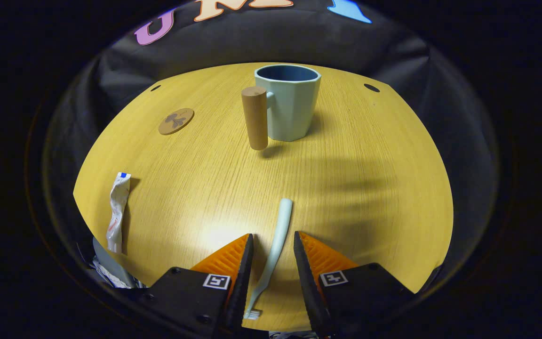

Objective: Put the toothbrush and toothpaste on the desktop into the cup, then pick up the cup and place it on the coaster on the desktop.

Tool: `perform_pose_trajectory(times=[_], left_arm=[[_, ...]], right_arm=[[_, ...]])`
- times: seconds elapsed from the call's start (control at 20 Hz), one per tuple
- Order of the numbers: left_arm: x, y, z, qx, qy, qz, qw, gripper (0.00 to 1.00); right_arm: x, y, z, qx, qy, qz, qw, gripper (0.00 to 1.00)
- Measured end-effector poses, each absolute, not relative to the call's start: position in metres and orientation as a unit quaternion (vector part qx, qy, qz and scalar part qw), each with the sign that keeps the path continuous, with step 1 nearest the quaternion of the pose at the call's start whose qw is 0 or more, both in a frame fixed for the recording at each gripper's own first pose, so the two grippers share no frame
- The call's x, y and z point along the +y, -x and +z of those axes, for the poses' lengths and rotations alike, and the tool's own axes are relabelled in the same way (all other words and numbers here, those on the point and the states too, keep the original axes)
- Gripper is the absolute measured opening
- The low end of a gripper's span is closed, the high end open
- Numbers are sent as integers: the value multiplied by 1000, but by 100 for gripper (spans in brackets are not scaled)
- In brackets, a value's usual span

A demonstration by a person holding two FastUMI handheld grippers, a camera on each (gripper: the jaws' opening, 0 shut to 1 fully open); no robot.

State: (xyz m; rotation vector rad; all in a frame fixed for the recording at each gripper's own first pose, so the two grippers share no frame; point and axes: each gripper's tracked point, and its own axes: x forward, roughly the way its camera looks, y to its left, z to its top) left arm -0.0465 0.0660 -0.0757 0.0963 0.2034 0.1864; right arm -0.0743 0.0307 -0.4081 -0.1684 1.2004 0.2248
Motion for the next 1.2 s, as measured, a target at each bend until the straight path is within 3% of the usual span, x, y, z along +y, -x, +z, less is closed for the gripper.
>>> perform_pose_trajectory(times=[0.05,0.15,0.25,0.35,0.5,0.85,1.2], left_arm=[[66,47,-79,103,-51,91,989,94],[67,47,-88,114,-54,90,988,94],[64,49,-101,135,-47,85,986,94],[61,51,-119,161,-40,80,983,94],[56,58,-156,222,-31,66,972,94],[28,85,-254,387,17,11,922,94],[-11,90,-312,477,28,-47,877,96]], right_arm=[[28,71,-404,564,79,104,816,48],[28,71,-409,573,70,100,811,35],[25,67,-410,571,78,108,810,34],[24,70,-410,574,58,101,810,13],[24,70,-410,581,52,100,806,10],[24,70,-409,572,56,98,813,13],[24,70,-410,567,56,100,816,13]])
